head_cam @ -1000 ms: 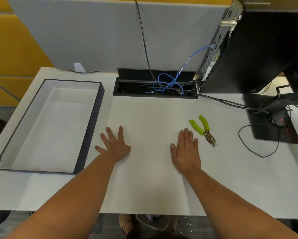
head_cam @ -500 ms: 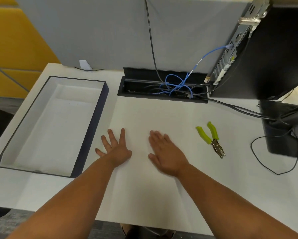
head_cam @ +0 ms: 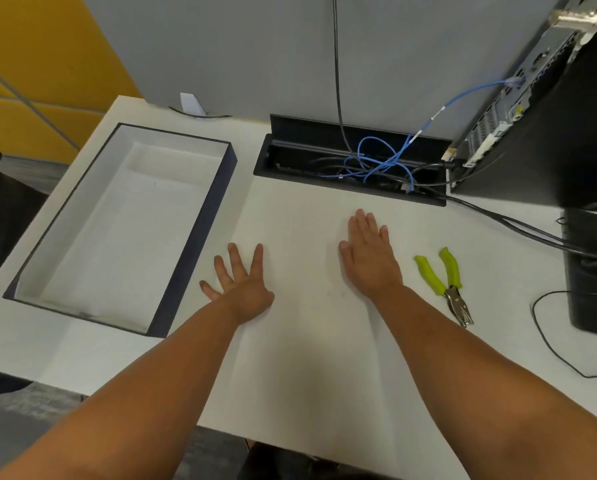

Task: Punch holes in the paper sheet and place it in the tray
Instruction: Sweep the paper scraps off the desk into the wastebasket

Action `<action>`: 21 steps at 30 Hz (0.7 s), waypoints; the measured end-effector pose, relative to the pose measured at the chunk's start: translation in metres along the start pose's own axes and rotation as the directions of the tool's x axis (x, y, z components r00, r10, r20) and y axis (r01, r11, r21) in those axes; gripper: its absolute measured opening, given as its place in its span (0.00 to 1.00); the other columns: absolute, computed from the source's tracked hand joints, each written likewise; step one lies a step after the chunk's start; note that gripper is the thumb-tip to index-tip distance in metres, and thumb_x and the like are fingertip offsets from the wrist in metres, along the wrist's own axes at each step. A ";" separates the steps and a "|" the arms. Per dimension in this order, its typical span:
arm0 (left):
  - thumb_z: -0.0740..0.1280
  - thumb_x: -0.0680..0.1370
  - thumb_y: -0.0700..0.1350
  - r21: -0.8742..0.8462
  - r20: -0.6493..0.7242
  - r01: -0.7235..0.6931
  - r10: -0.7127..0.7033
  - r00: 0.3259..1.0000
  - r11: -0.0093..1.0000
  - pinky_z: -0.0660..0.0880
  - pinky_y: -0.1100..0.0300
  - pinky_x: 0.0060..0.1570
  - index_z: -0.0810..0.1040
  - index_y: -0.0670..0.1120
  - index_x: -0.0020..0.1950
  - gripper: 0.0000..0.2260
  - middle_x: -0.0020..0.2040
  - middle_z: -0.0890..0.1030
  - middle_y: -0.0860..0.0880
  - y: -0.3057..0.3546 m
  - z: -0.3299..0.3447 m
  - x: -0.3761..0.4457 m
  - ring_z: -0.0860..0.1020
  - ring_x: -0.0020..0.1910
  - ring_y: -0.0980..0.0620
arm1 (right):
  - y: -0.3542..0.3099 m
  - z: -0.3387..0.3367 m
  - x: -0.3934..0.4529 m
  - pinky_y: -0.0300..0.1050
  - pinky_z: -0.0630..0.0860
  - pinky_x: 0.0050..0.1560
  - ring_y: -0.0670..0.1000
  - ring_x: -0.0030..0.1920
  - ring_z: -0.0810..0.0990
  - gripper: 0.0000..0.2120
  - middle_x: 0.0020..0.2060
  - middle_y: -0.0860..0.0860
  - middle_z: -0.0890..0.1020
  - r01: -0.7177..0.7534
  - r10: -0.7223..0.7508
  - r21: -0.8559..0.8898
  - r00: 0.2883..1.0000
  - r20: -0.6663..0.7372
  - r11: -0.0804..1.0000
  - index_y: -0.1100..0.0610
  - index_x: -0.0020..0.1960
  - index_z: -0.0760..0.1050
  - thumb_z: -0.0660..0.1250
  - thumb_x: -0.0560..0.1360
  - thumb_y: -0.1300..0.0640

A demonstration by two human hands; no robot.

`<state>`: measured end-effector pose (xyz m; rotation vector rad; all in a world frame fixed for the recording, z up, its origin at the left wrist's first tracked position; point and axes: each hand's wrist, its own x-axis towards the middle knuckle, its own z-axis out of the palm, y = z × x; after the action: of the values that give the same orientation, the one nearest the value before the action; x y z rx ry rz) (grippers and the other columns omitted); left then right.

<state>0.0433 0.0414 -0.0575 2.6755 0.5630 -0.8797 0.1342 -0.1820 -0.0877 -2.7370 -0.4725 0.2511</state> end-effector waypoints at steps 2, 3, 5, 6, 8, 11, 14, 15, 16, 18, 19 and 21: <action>0.61 0.78 0.52 0.001 -0.002 -0.001 0.001 1.000 1.000 0.40 0.29 0.67 0.27 0.61 0.72 0.41 0.73 0.24 0.47 -0.001 0.000 0.002 0.28 0.73 0.39 | -0.009 0.000 0.011 0.51 0.38 0.76 0.51 0.78 0.41 0.30 0.79 0.53 0.46 0.122 -0.122 -0.010 0.992 0.036 0.992 0.58 0.79 0.46 0.40 0.81 0.46; 0.61 0.78 0.52 0.001 -0.002 -0.001 0.001 1.000 1.000 0.40 0.29 0.67 0.27 0.62 0.72 0.41 0.73 0.24 0.47 -0.001 0.000 0.003 0.28 0.72 0.39 | -0.013 0.000 0.015 0.51 0.39 0.76 0.50 0.78 0.41 0.29 0.79 0.52 0.46 0.194 -0.192 -0.018 0.979 0.063 0.981 0.57 0.79 0.47 0.39 0.81 0.45; 0.62 0.78 0.52 -0.005 -0.006 0.006 -0.006 1.000 1.000 0.40 0.29 0.67 0.27 0.62 0.72 0.42 0.73 0.25 0.47 -0.002 0.002 0.003 0.28 0.72 0.39 | -0.018 0.003 0.019 0.51 0.41 0.77 0.48 0.78 0.42 0.29 0.79 0.51 0.48 0.344 -0.337 -0.033 0.932 0.131 0.938 0.56 0.79 0.48 0.38 0.81 0.45; 0.62 0.78 0.53 -0.004 -0.011 0.006 -0.006 1.000 1.000 0.39 0.29 0.67 0.27 0.61 0.72 0.41 0.73 0.25 0.47 -0.002 0.002 0.003 0.28 0.73 0.39 | -0.019 0.005 0.018 0.50 0.41 0.77 0.48 0.78 0.43 0.29 0.79 0.50 0.49 0.416 -0.405 -0.041 0.900 0.158 0.908 0.56 0.79 0.49 0.38 0.81 0.44; 0.61 0.79 0.55 -0.002 -0.020 0.002 -0.002 1.000 1.000 0.39 0.30 0.68 0.28 0.61 0.72 0.41 0.73 0.25 0.48 -0.002 0.003 0.004 0.29 0.73 0.38 | -0.018 0.006 0.012 0.48 0.41 0.76 0.48 0.78 0.45 0.30 0.78 0.51 0.50 0.531 -0.513 -0.043 0.834 0.204 0.846 0.57 0.78 0.51 0.40 0.81 0.44; 0.61 0.79 0.53 -0.005 -0.030 -0.004 0.004 1.000 1.000 0.39 0.30 0.67 0.28 0.61 0.72 0.41 0.74 0.25 0.48 -0.002 0.005 0.003 0.29 0.73 0.39 | -0.014 0.009 -0.005 0.48 0.43 0.77 0.50 0.78 0.48 0.30 0.78 0.52 0.54 0.604 -0.586 -0.019 0.780 0.220 0.797 0.58 0.77 0.55 0.42 0.81 0.44; 0.61 0.79 0.52 -0.017 -0.043 -0.004 0.003 0.999 1.000 0.38 0.30 0.68 0.29 0.62 0.73 0.41 0.74 0.26 0.48 -0.002 0.005 0.003 0.29 0.73 0.39 | -0.012 0.011 -0.027 0.49 0.47 0.76 0.52 0.77 0.53 0.29 0.76 0.54 0.59 0.606 -0.598 0.024 0.777 0.197 0.795 0.60 0.76 0.60 0.42 0.82 0.44; 0.62 0.79 0.52 -0.015 -0.048 -0.002 0.001 0.999 1.000 0.38 0.30 0.68 0.29 0.62 0.73 0.40 0.74 0.26 0.48 -0.002 0.005 0.003 0.29 0.73 0.39 | -0.011 0.012 -0.035 0.50 0.48 0.76 0.52 0.77 0.54 0.29 0.76 0.54 0.60 0.600 -0.596 0.039 0.780 0.189 0.799 0.60 0.75 0.61 0.42 0.82 0.45; 0.62 0.79 0.51 -0.012 -0.051 0.001 -0.002 0.999 1.000 0.38 0.30 0.68 0.29 0.61 0.73 0.40 0.74 0.26 0.48 -0.003 0.005 0.003 0.30 0.73 0.39 | -0.010 0.013 -0.043 0.50 0.48 0.76 0.52 0.77 0.55 0.29 0.76 0.54 0.61 0.595 -0.594 0.055 0.784 0.179 0.802 0.60 0.75 0.62 0.43 0.82 0.45; 0.61 0.79 0.50 -0.007 -0.061 0.002 -0.003 0.998 1.000 0.38 0.31 0.68 0.30 0.61 0.74 0.40 0.74 0.27 0.48 -0.001 0.006 0.001 0.30 0.73 0.39 | -0.007 0.016 -0.061 0.51 0.50 0.76 0.52 0.76 0.57 0.27 0.75 0.54 0.62 0.577 -0.580 0.072 0.799 0.156 0.814 0.61 0.74 0.64 0.45 0.82 0.47; 0.61 0.79 0.49 -0.011 -0.070 0.005 -0.006 0.997 1.000 0.38 0.31 0.68 0.30 0.61 0.74 0.40 0.74 0.27 0.48 -0.001 0.006 0.001 0.30 0.74 0.39 | -0.006 0.016 -0.069 0.52 0.51 0.76 0.52 0.76 0.58 0.26 0.75 0.54 0.63 0.569 -0.573 0.073 0.806 0.151 0.819 0.61 0.74 0.64 0.46 0.82 0.47; 0.60 0.79 0.48 -0.021 -0.096 -0.001 -0.001 0.995 1.000 0.39 0.30 0.68 0.32 0.61 0.74 0.39 0.75 0.27 0.48 -0.001 0.006 0.000 0.31 0.74 0.40 | -0.006 0.018 -0.085 0.53 0.53 0.76 0.53 0.76 0.59 0.27 0.75 0.55 0.64 0.553 -0.556 0.063 0.820 0.138 0.831 0.61 0.73 0.65 0.46 0.82 0.47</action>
<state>0.0399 0.0398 -0.0629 2.7098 0.5897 -0.7436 0.0499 -0.2012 -0.0924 -2.4302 -1.2707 0.3033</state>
